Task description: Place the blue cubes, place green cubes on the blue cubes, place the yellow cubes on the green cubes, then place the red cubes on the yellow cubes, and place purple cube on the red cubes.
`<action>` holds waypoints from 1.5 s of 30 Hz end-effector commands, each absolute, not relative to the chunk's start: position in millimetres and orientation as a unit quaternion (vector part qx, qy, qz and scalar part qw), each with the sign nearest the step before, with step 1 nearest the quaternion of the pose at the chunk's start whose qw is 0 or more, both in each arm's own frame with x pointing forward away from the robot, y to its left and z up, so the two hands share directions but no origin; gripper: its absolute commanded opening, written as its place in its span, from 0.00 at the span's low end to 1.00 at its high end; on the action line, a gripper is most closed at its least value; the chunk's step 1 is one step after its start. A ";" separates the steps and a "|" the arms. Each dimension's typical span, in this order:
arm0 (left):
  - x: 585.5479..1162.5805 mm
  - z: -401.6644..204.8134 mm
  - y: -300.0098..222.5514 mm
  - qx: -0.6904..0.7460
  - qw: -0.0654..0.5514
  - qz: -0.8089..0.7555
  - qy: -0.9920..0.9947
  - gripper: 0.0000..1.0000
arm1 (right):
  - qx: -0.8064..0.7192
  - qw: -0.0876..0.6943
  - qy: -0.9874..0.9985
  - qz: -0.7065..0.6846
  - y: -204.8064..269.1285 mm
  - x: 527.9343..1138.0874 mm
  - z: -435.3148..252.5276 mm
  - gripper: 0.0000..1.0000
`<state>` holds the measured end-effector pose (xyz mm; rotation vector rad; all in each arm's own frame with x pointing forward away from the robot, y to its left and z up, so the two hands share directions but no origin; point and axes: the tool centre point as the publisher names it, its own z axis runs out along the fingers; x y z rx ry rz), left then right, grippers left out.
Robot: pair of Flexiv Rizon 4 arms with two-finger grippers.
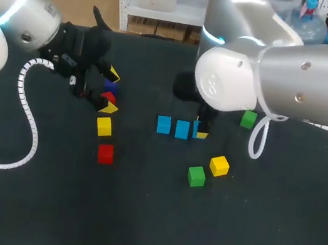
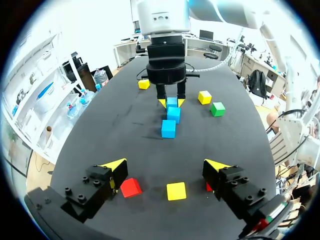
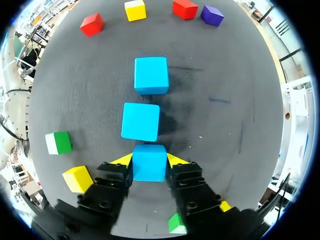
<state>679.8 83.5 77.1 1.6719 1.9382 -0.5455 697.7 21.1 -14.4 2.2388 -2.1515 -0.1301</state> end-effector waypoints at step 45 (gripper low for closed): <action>678.9 76.2 85.0 0.617 0.262 -0.202 0.713 1.00 | 0.622 0.002 -0.780 -0.066 -90.7 759.1 6.9 1.00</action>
